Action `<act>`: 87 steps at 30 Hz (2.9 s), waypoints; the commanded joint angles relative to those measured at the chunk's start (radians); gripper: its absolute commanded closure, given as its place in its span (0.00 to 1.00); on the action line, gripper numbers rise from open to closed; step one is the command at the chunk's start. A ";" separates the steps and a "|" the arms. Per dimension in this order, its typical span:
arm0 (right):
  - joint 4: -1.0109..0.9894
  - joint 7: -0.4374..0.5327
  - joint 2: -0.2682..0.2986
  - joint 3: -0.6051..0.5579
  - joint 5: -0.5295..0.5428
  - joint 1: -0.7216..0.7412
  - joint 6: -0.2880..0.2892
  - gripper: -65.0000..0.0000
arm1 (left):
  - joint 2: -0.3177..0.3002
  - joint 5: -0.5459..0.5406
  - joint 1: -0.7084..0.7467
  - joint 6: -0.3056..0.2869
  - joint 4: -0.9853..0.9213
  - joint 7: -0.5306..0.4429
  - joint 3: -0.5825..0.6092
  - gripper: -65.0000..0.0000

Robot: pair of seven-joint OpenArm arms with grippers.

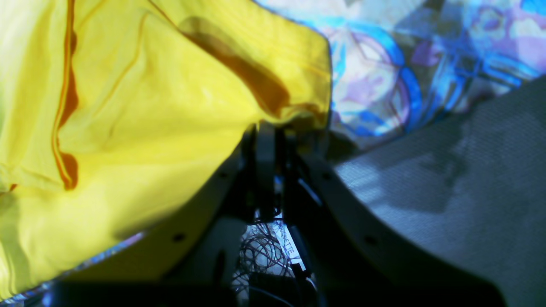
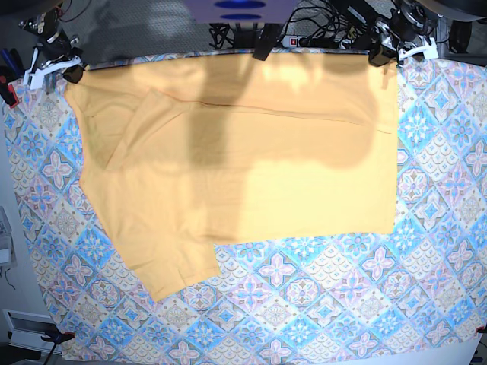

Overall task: Fold the T-shirt properly
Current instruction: 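Pull the shirt edge with both grippers toward the robot base, then release the shirt edge and move both grippers outward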

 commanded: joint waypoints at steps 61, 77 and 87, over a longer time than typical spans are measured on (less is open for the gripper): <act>-0.053 0.012 -0.012 0.195 0.006 -0.018 0.003 0.78 | -0.012 -0.113 0.100 -0.004 0.014 0.149 -0.037 0.67; 0.151 0.012 -0.013 0.195 0.007 -0.015 0.003 0.78 | -0.006 -0.113 0.103 -0.006 0.334 0.169 -0.039 0.67; 0.242 -0.029 -0.013 0.171 0.007 0.071 0.003 0.78 | -0.046 -0.054 -0.077 -0.004 0.335 0.169 -0.092 0.67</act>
